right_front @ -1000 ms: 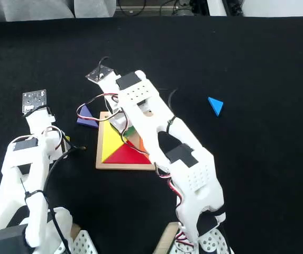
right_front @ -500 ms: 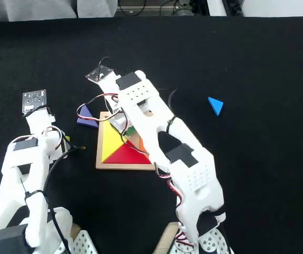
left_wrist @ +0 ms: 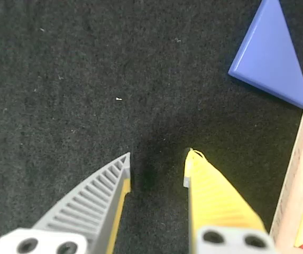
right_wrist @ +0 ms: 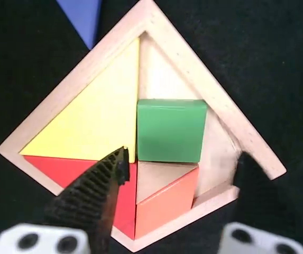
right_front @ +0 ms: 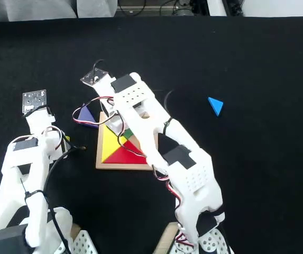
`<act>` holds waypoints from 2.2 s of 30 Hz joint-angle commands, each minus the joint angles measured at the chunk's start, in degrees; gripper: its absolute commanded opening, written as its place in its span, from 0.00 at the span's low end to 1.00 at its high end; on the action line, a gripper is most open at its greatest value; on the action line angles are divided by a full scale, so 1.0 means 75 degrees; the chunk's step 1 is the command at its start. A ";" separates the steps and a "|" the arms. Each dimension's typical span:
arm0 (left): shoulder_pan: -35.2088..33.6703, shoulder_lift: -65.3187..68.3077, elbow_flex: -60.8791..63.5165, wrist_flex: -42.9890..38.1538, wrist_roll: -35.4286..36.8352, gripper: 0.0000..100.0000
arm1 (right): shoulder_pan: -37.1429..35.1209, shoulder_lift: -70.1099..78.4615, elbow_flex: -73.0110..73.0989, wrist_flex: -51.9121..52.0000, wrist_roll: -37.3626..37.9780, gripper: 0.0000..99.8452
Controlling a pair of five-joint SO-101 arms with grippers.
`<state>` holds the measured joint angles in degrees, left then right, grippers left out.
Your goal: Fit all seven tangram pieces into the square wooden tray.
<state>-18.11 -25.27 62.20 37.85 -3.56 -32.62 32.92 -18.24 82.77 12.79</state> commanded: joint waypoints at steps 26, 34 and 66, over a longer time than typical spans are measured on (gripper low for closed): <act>-0.0053 -0.0082 -0.0064 -0.0141 0.0082 0.17 | 0.1360 -0.0193 0.0006 -0.0281 0.0223 0.01; -0.0053 -0.0082 -0.0053 -0.0141 0.0082 0.17 | 0.1325 0.0322 0.0076 -0.0457 0.0223 0.01; -0.0053 -0.0047 -0.0100 -0.0141 0.0082 0.17 | 0.0387 0.0897 -0.2081 0.1430 0.0164 0.01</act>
<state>-18.20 -25.27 62.20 37.85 -3.56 -27.52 40.66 -32.66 91.74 14.02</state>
